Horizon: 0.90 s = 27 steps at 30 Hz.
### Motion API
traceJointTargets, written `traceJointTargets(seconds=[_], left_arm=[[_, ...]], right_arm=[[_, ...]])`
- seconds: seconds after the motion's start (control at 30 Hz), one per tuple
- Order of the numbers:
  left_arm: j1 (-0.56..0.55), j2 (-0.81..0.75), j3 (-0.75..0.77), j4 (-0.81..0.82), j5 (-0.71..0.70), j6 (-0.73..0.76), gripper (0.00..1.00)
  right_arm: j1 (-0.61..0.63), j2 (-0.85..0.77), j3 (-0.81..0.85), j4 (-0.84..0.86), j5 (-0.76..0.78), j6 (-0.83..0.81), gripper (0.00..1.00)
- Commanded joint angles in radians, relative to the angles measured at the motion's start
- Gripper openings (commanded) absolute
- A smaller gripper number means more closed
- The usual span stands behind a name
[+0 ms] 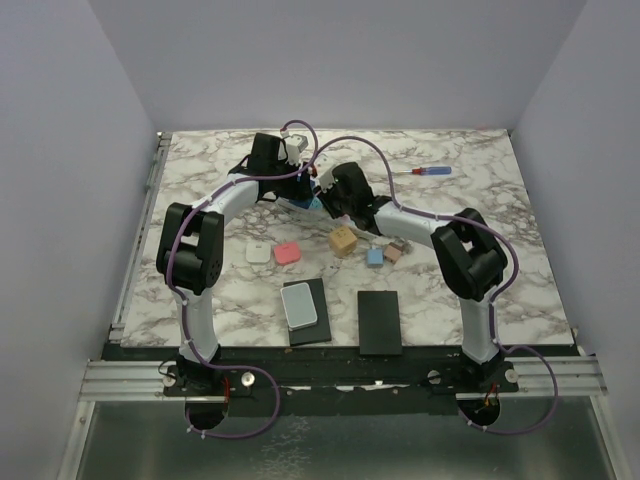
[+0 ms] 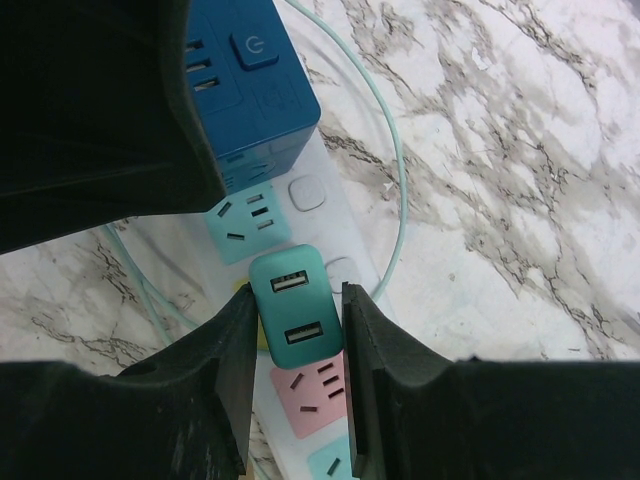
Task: Pull the plug off the socket
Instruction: Remove the plug from the socket.
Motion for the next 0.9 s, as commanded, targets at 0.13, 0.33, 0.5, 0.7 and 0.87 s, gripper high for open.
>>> traceJointTargets(seconds=[0.13, 0.33, 0.5, 0.7, 0.87], left_arm=[[-0.014, 0.045, -0.004, -0.081, -0.005, -0.034, 0.14], [-0.013, 0.045, -0.003, -0.082, -0.003, -0.033, 0.14], [-0.013, 0.043, -0.001, -0.084, -0.002, -0.033, 0.14], [-0.015, 0.045, -0.001, -0.084, 0.0, -0.035, 0.13], [-0.013, 0.045, -0.001, -0.083, -0.001, -0.037, 0.09]], right_arm=[[-0.065, 0.035, 0.121, -0.092, -0.081, 0.102, 0.01], [-0.079, 0.07, 0.169, -0.134, -0.094, 0.095, 0.01], [-0.078, 0.064, 0.161, -0.136, -0.098, 0.099, 0.01], [-0.033, -0.012, 0.04, -0.03, -0.082, 0.067, 0.01], [0.001, -0.045, -0.023, 0.023, -0.039, 0.036, 0.01]])
